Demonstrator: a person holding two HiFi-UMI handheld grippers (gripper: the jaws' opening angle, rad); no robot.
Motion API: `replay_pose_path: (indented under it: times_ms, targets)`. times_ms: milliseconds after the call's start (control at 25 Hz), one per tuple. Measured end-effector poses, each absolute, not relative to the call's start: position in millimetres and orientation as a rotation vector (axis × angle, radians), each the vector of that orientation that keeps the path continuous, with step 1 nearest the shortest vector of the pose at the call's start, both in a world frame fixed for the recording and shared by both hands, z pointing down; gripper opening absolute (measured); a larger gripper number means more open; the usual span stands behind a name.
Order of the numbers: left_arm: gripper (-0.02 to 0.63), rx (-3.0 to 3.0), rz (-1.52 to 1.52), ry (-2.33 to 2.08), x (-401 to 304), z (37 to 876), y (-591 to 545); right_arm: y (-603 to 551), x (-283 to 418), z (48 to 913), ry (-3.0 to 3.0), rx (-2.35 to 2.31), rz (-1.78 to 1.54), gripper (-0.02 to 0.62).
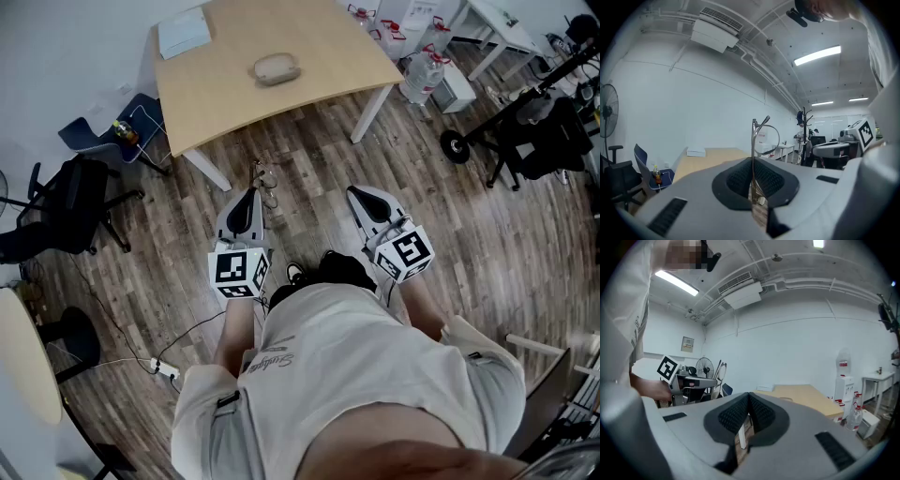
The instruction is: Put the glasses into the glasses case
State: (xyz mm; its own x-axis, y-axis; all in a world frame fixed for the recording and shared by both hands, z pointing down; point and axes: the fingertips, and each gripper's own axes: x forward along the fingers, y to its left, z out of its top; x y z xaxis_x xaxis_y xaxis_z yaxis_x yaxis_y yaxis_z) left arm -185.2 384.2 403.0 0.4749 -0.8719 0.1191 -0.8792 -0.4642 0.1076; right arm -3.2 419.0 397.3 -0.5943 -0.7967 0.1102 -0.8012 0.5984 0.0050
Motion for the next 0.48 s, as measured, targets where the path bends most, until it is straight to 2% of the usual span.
replay_pose_path:
  times_ms: [480]
  targets:
    - [0.020,2.561,0.164,-1.571,-199,423,373,402,-14,403,-2.682,1.434,0.096,-0.005]
